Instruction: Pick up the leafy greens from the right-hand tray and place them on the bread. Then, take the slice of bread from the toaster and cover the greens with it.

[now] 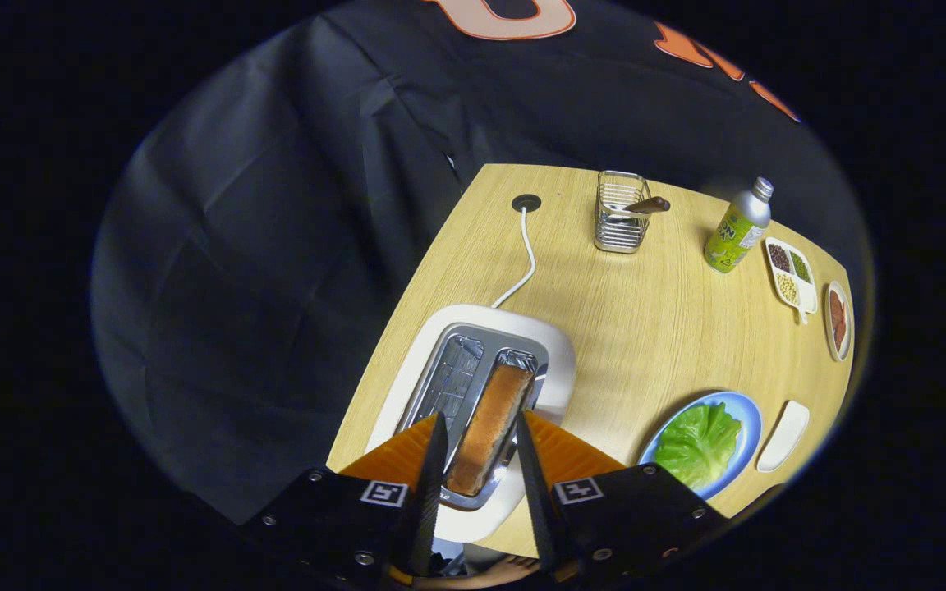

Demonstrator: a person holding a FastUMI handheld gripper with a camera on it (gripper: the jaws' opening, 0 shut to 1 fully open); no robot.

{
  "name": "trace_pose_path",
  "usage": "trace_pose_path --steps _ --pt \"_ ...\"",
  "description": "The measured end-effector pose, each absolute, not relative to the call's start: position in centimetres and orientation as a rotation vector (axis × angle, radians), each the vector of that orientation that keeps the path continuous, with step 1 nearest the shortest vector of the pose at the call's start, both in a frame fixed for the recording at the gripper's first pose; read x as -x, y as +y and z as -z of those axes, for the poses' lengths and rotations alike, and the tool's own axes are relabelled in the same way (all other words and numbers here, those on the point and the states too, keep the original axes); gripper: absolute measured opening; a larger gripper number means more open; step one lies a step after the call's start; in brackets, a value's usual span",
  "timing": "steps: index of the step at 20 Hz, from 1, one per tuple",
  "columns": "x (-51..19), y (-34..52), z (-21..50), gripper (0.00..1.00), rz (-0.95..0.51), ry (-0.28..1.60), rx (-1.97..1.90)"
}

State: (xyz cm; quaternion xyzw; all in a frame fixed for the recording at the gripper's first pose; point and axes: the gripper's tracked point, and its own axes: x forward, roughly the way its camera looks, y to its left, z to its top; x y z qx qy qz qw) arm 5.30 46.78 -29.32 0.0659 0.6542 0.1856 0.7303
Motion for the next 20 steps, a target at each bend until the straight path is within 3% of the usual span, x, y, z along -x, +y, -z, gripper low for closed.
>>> trace_pose_path --steps 6,20 --pt "-5.2 46.3 28.9 0.15 -0.429 1.459 -0.195" --pt "-6.0 41.5 20.7 0.10 -0.489 1.264 -0.361"
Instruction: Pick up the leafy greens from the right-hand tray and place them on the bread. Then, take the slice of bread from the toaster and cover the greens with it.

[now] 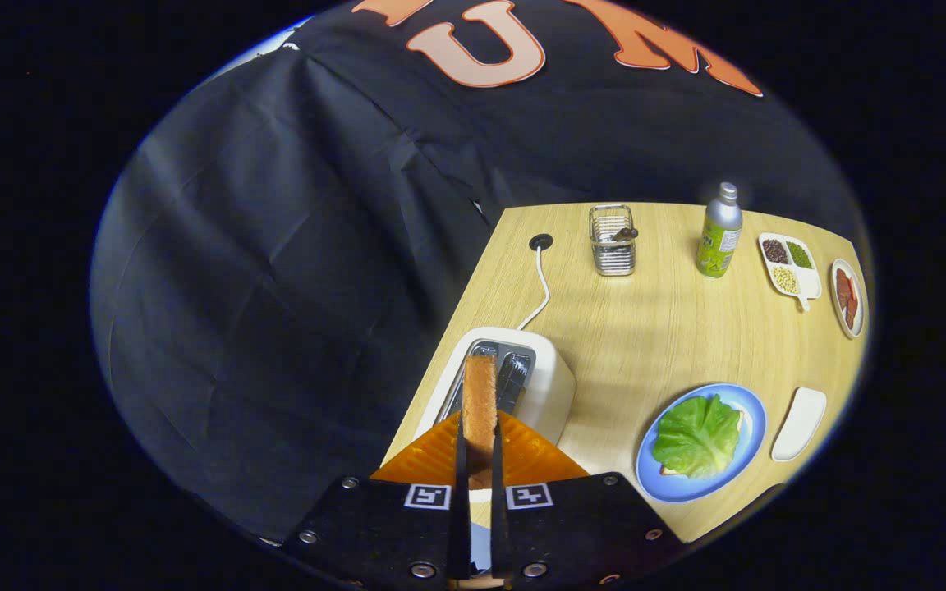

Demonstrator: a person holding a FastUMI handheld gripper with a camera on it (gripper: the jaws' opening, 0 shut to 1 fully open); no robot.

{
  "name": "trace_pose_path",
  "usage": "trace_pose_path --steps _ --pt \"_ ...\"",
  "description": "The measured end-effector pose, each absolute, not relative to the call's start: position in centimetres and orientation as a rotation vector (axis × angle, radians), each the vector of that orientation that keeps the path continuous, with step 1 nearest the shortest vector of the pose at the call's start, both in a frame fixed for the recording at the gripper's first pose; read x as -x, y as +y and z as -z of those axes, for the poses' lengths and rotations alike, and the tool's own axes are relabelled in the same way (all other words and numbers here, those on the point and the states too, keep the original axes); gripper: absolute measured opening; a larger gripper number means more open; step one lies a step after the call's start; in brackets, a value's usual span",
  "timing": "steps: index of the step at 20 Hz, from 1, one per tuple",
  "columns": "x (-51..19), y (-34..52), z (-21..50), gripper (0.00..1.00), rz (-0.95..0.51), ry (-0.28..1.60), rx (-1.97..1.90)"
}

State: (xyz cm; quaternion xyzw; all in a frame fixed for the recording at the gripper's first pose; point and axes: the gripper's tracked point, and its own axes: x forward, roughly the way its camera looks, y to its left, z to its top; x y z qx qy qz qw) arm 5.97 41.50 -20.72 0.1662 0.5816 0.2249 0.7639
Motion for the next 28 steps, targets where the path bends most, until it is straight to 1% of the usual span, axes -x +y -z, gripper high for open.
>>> trace_pose_path --steps 4,10,20,28 --pt "-5.4 39.0 20.0 0.10 -0.485 1.223 -0.387" --pt "-3.7 34.3 21.8 0.10 -0.454 1.228 -0.419" --pt "-1.3 27.6 28.0 0.10 -0.391 1.298 -0.442" --pt "-0.5 23.3 33.7 0.10 -0.314 1.345 -0.467"
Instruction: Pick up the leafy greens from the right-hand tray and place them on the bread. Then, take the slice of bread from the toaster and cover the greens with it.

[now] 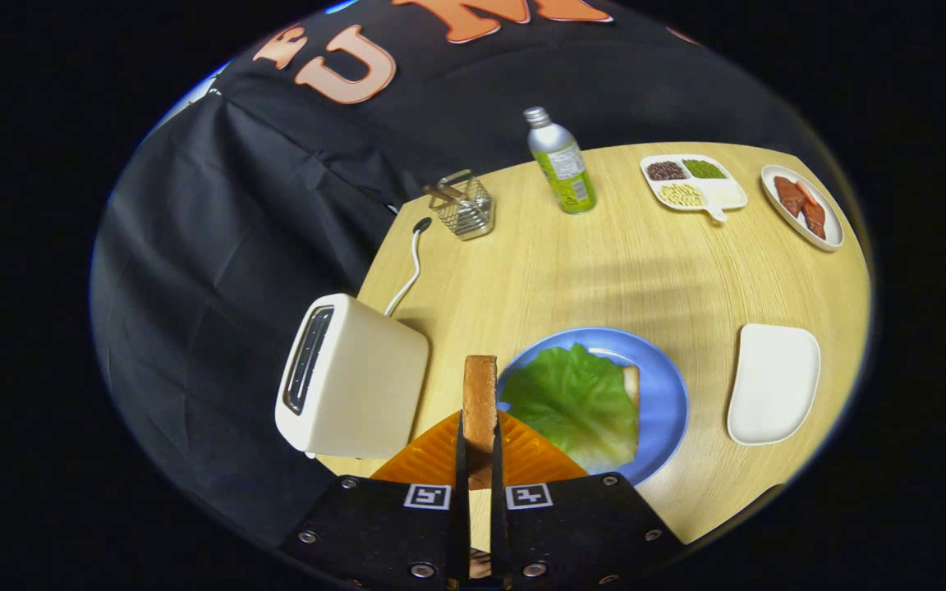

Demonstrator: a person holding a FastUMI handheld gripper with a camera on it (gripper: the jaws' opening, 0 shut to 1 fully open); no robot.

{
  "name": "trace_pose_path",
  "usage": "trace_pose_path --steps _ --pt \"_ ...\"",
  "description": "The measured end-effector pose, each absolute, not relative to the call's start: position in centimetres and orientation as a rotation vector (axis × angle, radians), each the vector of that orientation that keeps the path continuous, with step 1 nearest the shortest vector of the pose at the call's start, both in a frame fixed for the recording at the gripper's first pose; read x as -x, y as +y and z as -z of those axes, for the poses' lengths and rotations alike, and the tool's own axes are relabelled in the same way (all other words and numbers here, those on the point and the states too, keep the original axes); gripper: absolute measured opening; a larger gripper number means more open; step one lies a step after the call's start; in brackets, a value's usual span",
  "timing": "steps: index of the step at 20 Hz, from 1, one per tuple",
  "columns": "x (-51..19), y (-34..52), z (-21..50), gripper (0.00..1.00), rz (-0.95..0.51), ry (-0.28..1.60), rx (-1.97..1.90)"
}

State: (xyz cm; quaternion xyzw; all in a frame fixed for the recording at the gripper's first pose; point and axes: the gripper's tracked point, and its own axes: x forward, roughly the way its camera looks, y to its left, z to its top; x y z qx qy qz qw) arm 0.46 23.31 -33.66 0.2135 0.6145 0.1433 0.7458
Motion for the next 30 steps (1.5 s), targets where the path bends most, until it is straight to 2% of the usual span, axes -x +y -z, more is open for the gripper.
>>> trace_pose_path --steps 5,17,19,22,24,26,30 --pt "-0.3 20.7 36.9 0.10 -0.250 1.388 -0.474" --pt "0.7 18.6 40.5 0.10 -0.225 1.403 -0.426" --pt "0.8 17.9 41.0 0.14 -0.215 1.399 -0.396" --pt "0.3 17.4 41.1 0.34 -0.202 1.368 -0.359" --pt "0.1 17.0 41.0 0.40 -0.195 1.356 -0.338" --pt "-0.2 16.2 40.8 0.44 -0.169 1.341 -0.299" --pt "-2.1 15.7 38.3 0.45 -0.150 1.230 -0.244"
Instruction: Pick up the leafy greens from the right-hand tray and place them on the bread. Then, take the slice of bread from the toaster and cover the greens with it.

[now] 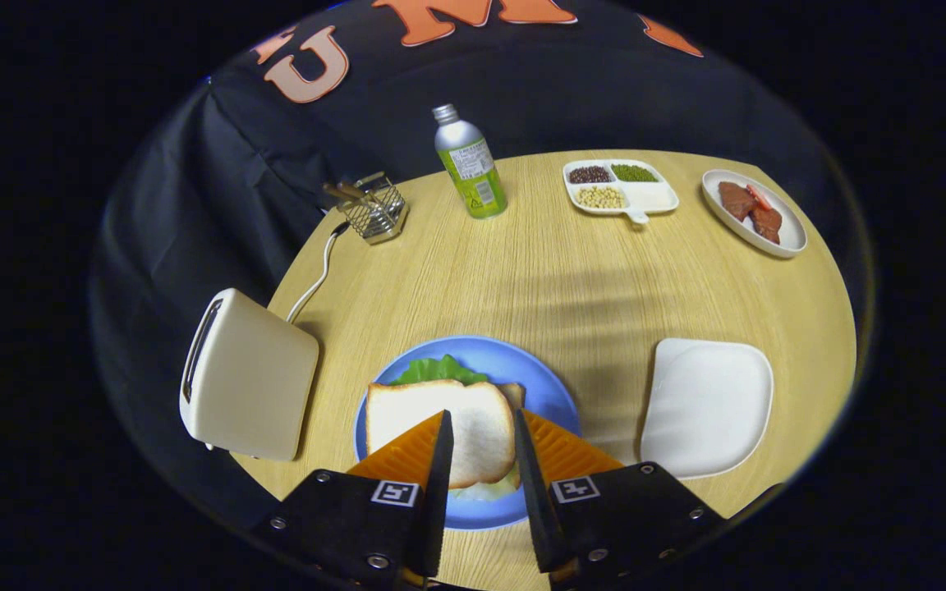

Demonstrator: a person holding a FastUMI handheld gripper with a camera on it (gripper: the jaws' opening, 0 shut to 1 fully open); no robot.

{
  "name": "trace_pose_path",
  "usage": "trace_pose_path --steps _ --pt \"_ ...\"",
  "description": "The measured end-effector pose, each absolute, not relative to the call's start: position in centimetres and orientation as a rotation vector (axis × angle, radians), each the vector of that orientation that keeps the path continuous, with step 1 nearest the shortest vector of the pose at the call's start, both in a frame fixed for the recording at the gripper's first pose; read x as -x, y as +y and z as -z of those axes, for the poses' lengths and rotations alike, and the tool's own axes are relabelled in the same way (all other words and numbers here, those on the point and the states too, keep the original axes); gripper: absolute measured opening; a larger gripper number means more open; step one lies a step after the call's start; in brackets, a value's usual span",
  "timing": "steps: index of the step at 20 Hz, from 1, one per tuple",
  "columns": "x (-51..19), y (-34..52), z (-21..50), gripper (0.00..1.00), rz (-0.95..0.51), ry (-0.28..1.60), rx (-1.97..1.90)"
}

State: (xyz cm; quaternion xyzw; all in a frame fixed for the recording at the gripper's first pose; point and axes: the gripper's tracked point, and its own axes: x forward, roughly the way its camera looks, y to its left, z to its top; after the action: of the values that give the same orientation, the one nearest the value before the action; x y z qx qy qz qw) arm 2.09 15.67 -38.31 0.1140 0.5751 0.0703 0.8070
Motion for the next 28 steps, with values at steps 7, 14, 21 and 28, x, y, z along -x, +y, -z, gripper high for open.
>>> trace_pose_path --steps 7,14,21,28 --pt "-4.8 17.3 29.2 0.51 -0.240 0.951 -0.165" --pt "-7.1 16.1 18.7 0.60 -0.179 0.615 -0.053" --pt "-6.4 13.5 9.1 0.79 -0.069 0.319 0.100" --pt "-3.9 12.0 6.0 0.97 -0.047 0.218 0.114"
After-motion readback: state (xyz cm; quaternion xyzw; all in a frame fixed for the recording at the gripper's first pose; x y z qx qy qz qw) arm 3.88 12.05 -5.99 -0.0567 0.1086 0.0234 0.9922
